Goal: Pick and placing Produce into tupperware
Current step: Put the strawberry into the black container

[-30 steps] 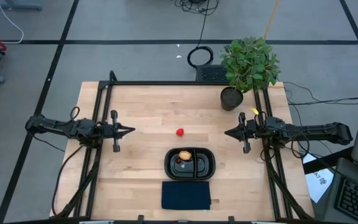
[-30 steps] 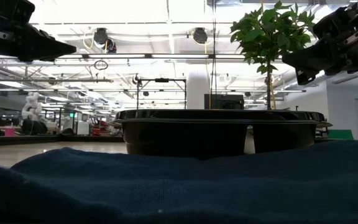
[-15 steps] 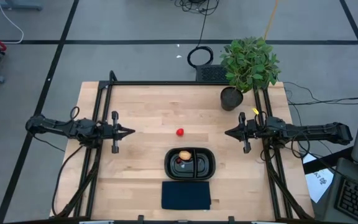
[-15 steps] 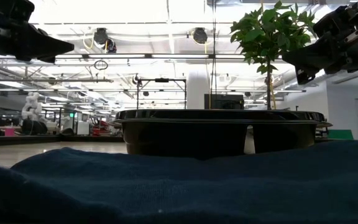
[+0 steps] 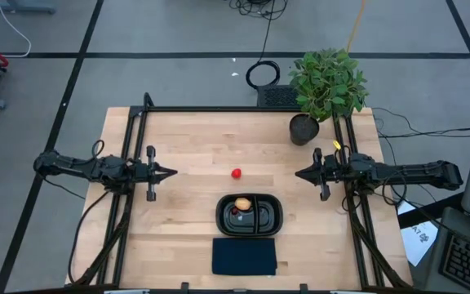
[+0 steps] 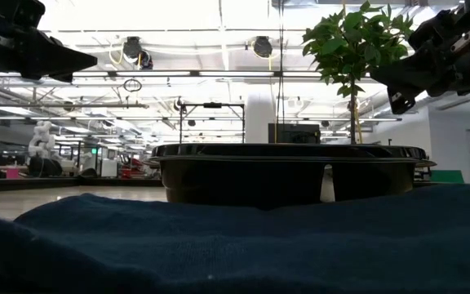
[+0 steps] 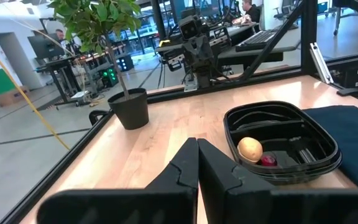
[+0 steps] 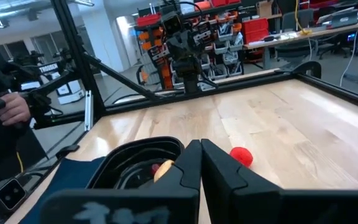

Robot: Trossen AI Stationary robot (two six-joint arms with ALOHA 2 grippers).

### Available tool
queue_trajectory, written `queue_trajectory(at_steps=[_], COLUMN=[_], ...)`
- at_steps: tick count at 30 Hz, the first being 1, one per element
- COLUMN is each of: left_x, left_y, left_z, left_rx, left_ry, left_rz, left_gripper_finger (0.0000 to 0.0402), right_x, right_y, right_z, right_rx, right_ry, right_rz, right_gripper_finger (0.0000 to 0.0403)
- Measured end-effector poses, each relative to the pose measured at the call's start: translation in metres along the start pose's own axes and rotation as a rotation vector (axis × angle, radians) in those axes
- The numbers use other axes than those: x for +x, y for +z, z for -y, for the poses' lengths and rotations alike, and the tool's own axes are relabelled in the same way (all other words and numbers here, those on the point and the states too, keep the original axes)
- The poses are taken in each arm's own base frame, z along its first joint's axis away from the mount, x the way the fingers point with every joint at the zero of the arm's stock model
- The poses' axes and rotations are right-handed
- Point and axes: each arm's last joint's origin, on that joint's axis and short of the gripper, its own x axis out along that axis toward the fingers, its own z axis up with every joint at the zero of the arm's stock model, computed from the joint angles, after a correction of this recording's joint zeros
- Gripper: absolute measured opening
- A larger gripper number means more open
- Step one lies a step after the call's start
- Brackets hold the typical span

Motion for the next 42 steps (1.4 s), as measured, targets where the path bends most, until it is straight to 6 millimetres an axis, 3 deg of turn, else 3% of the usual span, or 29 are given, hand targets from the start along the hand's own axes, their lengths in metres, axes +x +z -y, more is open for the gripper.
queue_trajectory(at_steps=[8,16,25,35,42], left_x=[0.0,-0.0001,-0.0001,-0.0001,-0.0001], left_y=[0.0002,0.0003,0.0003,0.0002,0.0002], left_z=[0.0,-0.0001,-0.0001,-0.0003,-0.0003], left_rx=[-0.004,-0.004,-0.003,0.0,0.001], left_ry=[0.0,0.0,0.001,0.006,0.007], left_rz=[0.001,0.001,0.0,-0.001,-0.001], left_gripper_finger=[0.0016,0.0002,0.0023,0.0002,0.0023], right_x=[0.0,0.0,0.0,0.0,0.0], right_y=[0.0,0.0001,0.0001,0.0001,0.0001], right_z=[0.0,0.0,0.0,0.0,0.0], right_rx=[0.0,0.0,0.0,0.0,0.0], right_ry=[0.0,-0.001,-0.001,-0.001,-0.001], right_rz=[0.001,0.001,0.001,0.001,0.001], right_gripper_finger=[0.0,0.0,0.0,0.0,0.0])
